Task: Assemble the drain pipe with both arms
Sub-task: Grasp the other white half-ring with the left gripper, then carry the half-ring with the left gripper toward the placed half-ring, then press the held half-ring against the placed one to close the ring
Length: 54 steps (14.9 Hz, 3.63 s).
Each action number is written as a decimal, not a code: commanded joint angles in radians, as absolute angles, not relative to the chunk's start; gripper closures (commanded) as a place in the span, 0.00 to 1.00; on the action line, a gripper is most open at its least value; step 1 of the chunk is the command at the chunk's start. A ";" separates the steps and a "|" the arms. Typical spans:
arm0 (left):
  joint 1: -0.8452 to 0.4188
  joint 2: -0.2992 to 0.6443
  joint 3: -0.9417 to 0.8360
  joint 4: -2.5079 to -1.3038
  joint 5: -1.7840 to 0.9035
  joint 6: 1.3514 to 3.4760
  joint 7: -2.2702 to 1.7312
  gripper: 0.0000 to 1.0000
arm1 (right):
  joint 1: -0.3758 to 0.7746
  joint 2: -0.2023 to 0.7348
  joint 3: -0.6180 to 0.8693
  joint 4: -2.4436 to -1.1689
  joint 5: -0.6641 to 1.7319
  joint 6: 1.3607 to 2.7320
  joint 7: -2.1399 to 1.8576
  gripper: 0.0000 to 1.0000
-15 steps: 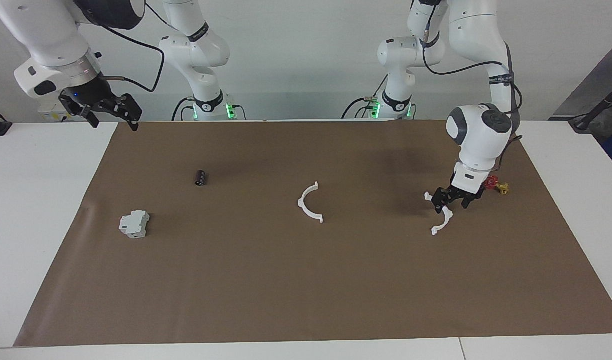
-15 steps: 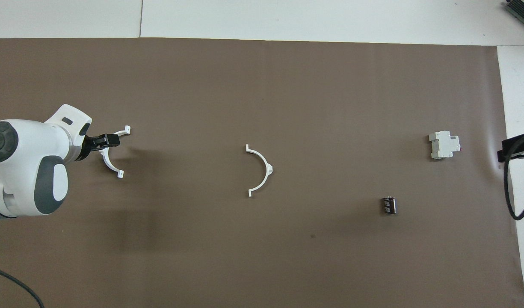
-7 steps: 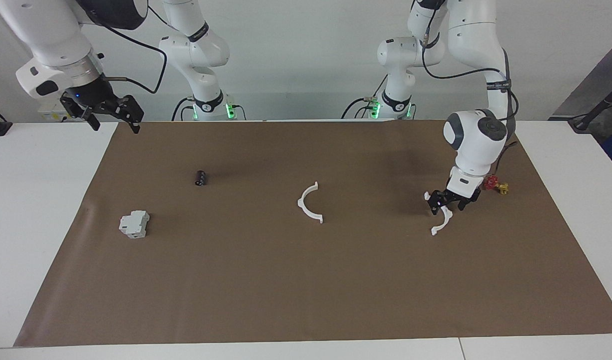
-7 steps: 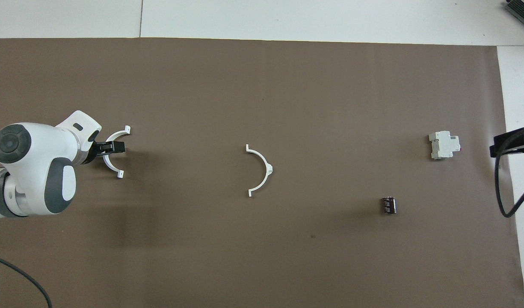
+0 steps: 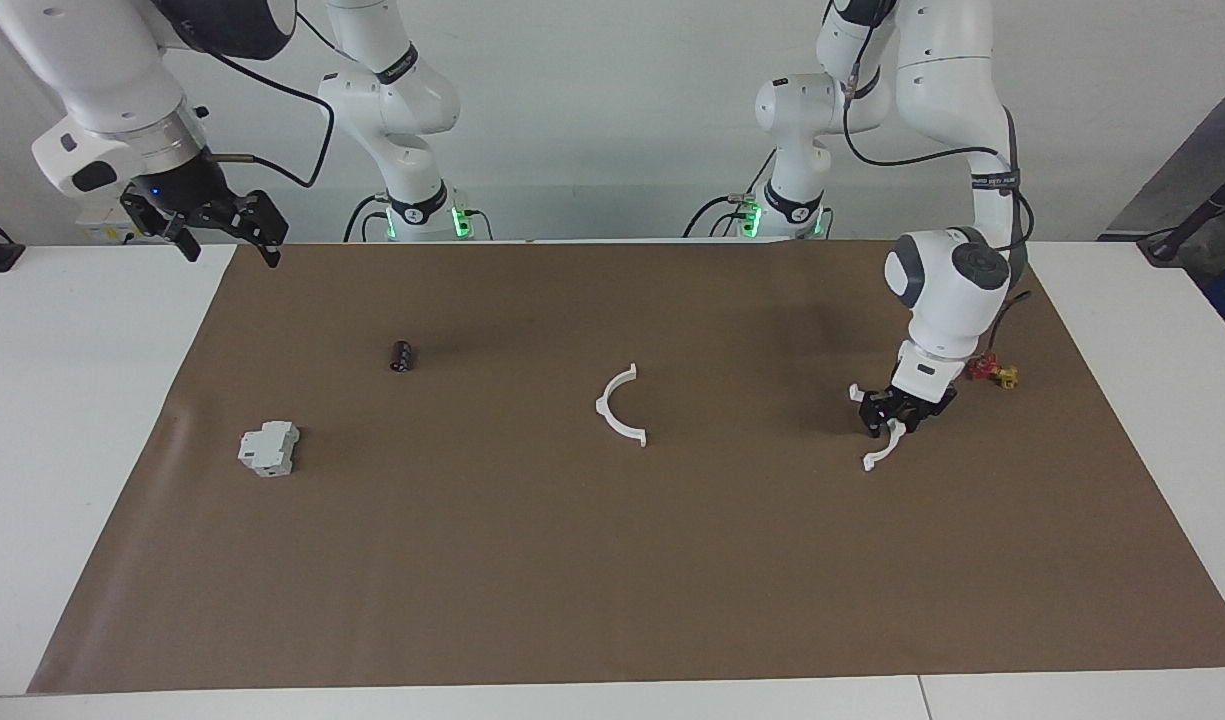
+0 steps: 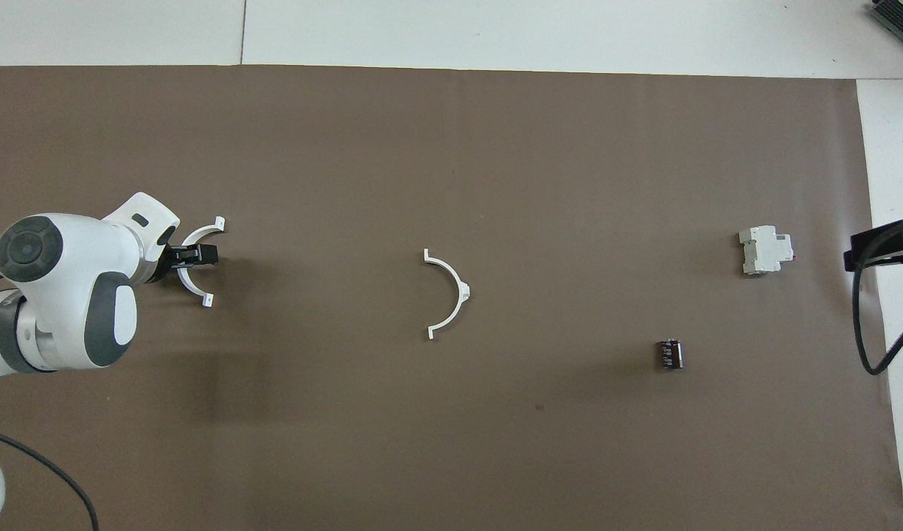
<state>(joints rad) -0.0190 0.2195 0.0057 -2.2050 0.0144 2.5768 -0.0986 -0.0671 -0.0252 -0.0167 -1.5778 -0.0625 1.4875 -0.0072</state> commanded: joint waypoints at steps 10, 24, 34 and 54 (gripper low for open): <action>-0.223 0.175 -0.002 -2.071 0.020 2.336 -0.272 1.00 | -0.072 -0.041 -0.015 -1.600 -0.051 1.508 -0.006 0.00; -0.638 0.299 -0.002 -2.072 0.021 2.560 -0.738 1.00 | -0.072 -0.040 -0.015 -1.600 -0.051 1.508 -0.006 0.00; -0.626 0.276 0.002 -1.987 0.031 2.360 -0.732 1.00 | -0.072 -0.041 -0.015 -1.600 -0.051 1.508 -0.006 0.00; -0.598 0.256 0.008 -2.094 0.032 2.454 -0.670 1.00 | -0.072 -0.041 -0.015 -1.600 -0.051 1.508 -0.006 0.00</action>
<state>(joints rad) -0.5724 0.2819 0.0006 -2.0679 0.0167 2.4393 -0.6113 -0.0672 -0.0252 -0.0168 -1.5778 -0.0625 1.4876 -0.0072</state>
